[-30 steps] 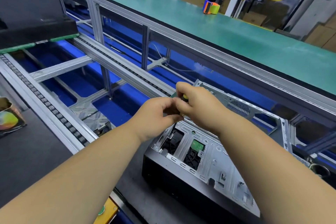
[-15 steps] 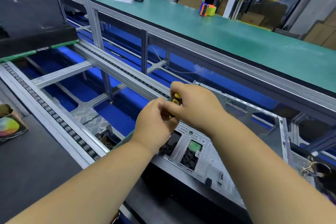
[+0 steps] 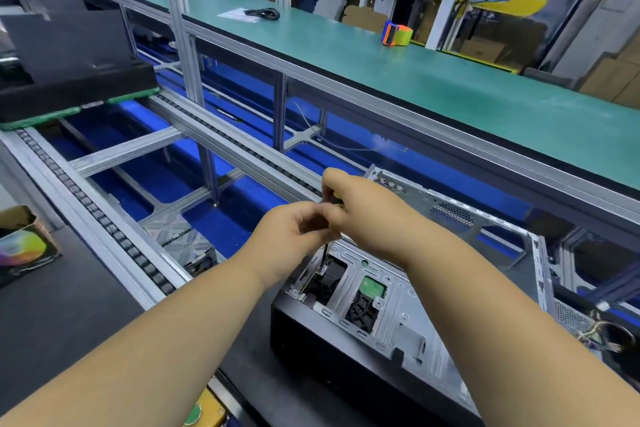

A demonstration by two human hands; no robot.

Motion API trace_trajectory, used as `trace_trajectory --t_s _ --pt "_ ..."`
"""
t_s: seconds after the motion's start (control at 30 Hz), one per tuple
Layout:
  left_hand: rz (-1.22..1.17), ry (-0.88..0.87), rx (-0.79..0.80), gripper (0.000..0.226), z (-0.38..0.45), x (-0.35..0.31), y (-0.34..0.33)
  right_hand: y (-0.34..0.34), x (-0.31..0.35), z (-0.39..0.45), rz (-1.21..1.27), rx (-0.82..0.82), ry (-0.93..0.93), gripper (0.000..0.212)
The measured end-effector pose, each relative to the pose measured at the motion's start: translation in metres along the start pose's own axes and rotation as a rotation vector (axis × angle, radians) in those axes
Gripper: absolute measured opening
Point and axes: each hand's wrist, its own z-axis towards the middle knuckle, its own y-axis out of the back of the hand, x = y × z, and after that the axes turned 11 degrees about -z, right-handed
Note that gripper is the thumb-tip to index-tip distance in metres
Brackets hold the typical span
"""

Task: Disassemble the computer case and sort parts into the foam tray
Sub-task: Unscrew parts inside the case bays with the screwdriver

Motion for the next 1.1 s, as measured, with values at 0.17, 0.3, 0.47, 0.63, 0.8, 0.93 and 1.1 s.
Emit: trace_trajectory --t_s 0.17,0.3,0.47,0.63,0.8,0.93,1.1 --pt "0.119 -0.088 -0.044 0.033 0.002 -0.002 -0.001 0.006 0.001 -0.004 0.038 0.023 -0.02 0.014" --pt "0.17 -0.138 -0.127 0.033 0.003 -0.001 -0.01 0.006 0.004 -0.008 0.031 -0.091 -0.08 0.022" --pt "0.179 -0.133 -0.152 0.03 0.006 0.003 -0.013 0.0 0.007 -0.016 0.142 -0.277 -0.229 0.03" --pt "0.15 -0.123 -0.122 0.032 0.009 0.003 -0.012 -0.007 0.007 -0.019 0.402 -0.32 -0.312 0.023" --pt "-0.015 -0.007 0.062 0.023 0.006 0.005 0.0 -0.005 -0.003 -0.018 0.436 -0.256 -0.247 0.025" --pt "0.05 0.004 0.082 0.023 0.006 0.003 0.003 0.001 -0.007 -0.019 0.405 -0.148 -0.169 0.036" --pt "0.02 -0.024 -0.034 0.019 0.006 0.008 0.001 0.002 -0.003 -0.021 0.419 -0.132 -0.097 0.034"
